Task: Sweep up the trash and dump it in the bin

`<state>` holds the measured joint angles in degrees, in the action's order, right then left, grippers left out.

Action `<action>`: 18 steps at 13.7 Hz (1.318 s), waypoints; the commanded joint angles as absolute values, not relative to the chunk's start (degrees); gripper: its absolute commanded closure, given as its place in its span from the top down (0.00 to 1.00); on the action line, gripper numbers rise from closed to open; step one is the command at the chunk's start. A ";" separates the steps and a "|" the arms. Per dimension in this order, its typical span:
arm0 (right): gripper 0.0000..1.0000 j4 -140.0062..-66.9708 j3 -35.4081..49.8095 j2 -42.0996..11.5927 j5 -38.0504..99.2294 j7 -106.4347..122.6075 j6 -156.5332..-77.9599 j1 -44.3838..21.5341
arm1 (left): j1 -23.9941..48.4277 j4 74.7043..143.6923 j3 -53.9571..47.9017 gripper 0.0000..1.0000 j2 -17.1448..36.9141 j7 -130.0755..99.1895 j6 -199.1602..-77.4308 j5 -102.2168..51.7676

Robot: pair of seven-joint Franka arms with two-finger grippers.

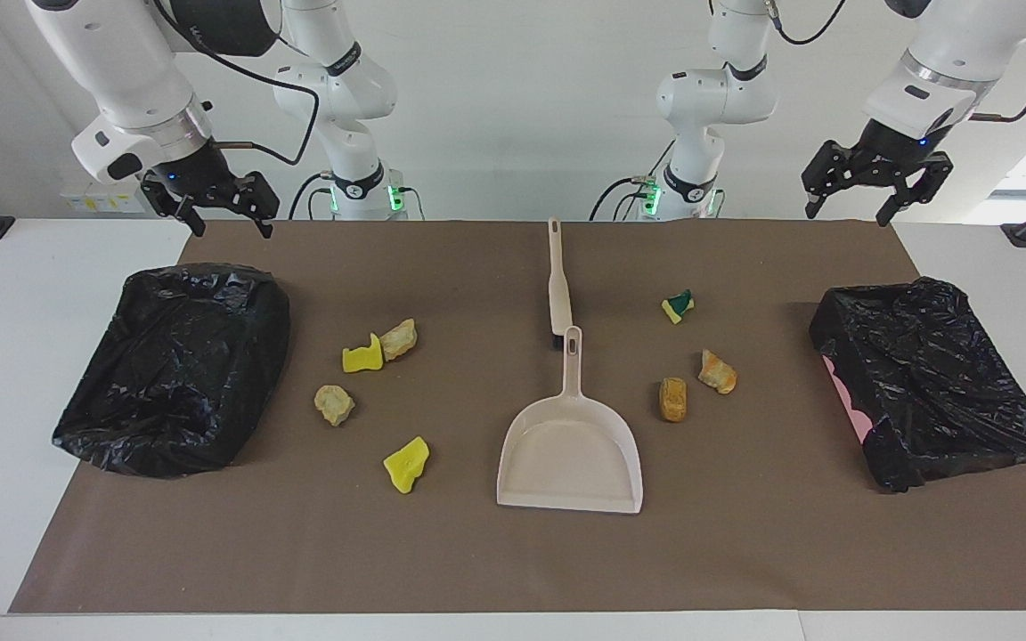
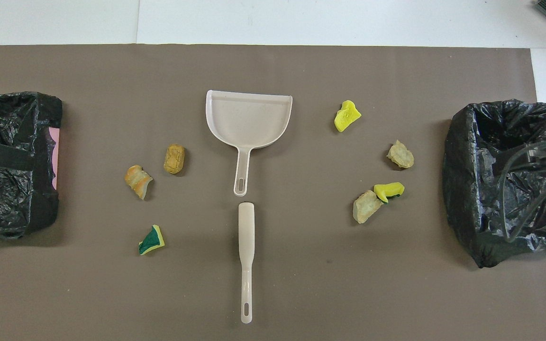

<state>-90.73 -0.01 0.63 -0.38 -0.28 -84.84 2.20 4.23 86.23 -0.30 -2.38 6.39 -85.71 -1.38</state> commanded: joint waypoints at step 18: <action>1.00 -91.41 0.44 1.67 0.09 1.58 -86.92 2.90 | 5.36 87.80 -0.18 1.00 -3.78 5.98 -86.05 -0.70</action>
